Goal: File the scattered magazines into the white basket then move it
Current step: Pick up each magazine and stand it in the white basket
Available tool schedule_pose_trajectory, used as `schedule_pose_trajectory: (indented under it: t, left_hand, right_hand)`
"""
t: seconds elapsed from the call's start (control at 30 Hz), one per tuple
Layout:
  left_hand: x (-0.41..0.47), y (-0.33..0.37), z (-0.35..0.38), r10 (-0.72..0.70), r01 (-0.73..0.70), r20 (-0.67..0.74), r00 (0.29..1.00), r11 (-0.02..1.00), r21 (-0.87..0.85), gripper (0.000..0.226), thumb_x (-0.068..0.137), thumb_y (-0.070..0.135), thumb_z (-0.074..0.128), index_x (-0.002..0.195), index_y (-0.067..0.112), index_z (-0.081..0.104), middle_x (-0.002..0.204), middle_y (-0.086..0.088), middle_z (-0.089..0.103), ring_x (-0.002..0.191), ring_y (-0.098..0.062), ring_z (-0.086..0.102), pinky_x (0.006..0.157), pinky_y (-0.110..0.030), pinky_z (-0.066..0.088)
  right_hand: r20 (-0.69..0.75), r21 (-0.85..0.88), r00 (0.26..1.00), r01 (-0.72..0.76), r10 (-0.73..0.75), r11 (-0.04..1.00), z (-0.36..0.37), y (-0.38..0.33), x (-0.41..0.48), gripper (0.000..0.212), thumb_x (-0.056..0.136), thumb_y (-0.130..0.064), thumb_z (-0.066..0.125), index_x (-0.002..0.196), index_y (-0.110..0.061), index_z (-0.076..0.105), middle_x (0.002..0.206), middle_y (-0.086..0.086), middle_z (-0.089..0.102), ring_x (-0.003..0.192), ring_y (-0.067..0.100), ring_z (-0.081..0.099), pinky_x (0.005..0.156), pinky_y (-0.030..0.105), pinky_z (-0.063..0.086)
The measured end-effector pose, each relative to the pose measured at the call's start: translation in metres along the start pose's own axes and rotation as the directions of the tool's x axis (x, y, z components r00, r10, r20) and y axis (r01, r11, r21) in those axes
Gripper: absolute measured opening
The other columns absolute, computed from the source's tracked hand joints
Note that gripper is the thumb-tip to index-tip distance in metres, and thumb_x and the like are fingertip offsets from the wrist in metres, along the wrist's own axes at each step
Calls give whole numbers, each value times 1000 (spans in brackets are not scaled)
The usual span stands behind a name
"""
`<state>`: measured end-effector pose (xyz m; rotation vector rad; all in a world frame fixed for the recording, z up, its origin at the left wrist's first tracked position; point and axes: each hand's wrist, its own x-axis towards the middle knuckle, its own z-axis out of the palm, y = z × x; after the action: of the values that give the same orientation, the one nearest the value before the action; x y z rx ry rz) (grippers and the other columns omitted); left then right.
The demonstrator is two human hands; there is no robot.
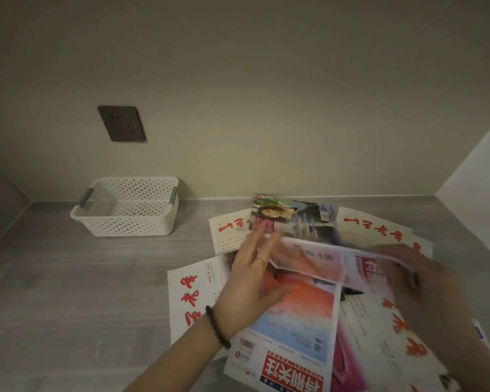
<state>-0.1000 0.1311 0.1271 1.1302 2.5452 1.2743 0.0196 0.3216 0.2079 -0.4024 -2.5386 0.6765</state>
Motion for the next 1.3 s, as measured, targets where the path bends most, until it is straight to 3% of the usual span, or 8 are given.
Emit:
schedule_pose_trajectory:
  t: [0.1, 0.23, 0.4, 0.53, 0.67, 0.87, 1.07, 1.3]
  left_hand:
    - [16, 3, -33, 133, -119, -70, 989, 978, 174, 76, 75, 47, 62, 129, 58, 11, 149, 17, 17, 139, -7, 6, 115, -31, 1]
    - [11, -13, -71, -16, 11, -79, 997, 997, -72, 15, 85, 26, 58, 95, 33, 66, 98, 4, 71, 92, -5, 64, 90, -23, 48]
    - [-16, -52, -121, -262, 153, -225, 939, 900, -407, 11, 83, 25, 57, 76, 29, 65, 72, 17, 73, 69, -2, 68, 59, -13, 52]
    - [-26, -92, -172, -405, 205, -311, 860, 832, -515, 9, 84, 24, 56, 82, 25, 65, 76, 7, 75, 76, -12, 71, 62, -21, 56]
    - [-19, -128, -224, -483, 240, -327, 812, 788, -567, 12, 81, 33, 55, 88, 25, 62, 87, 7, 72, 80, -13, 69, 67, -26, 55]
    - [25, -177, -294, -417, 216, -369, 831, 852, -476, 9, 88, 29, 51, 86, 28, 60, 85, 9, 66, 72, -2, 64, 54, -11, 52]
    - [82, -242, -340, -412, 315, -345, 844, 899, -304, 16, 93, 26, 43, 102, 20, 56, 92, 6, 62, 73, 3, 58, 50, -10, 46]
    - [115, -326, -342, -564, 509, -374, 736, 826, -243, 30, 88, 29, 54, 102, 4, 61, 96, -11, 65, 83, -26, 61, 79, -40, 54]
  right_hand:
    - [168, -13, 951, 264, -258, 964, -3, -45, 35, 18, 80, -3, 63, 84, -19, 71, 75, -13, 67, 63, 4, 61, 52, 16, 46]
    - [121, 153, 886, 428, -447, 891, 25, -95, 71, 5, 77, -18, 67, 80, -23, 69, 69, -27, 59, 70, 0, 59, 60, 14, 44]
    - [70, 194, 982, 160, -176, 968, 79, -119, 97, 74, 68, -36, 73, 131, -34, 34, 136, -15, 40, 128, 7, 33, 108, 36, 27]
    - [211, 293, 971, -174, 114, 940, 129, -130, 94, 99, 66, -33, 76, 141, -30, 11, 153, -1, 15, 139, 24, 21, 110, 51, 26]
    - [565, 547, 824, -418, 49, 725, 184, -166, 100, 66, 77, -26, 68, 134, -24, 35, 120, -9, 57, 104, 11, 58, 85, 38, 52]
    - [382, 541, 919, -136, -98, 830, 249, -233, 168, 26, 84, -8, 60, 109, -1, 63, 93, -2, 59, 81, 13, 58, 50, -1, 42]
    - [278, 421, 961, -130, 9, 897, 312, -261, 234, 21, 84, -15, 62, 98, -2, 68, 92, 13, 71, 72, 22, 63, 59, 25, 51]
    - [368, 377, 927, -212, 64, 902, 386, -255, 260, 22, 89, -5, 51, 106, -1, 63, 104, 15, 68, 81, 21, 59, 70, 26, 47]
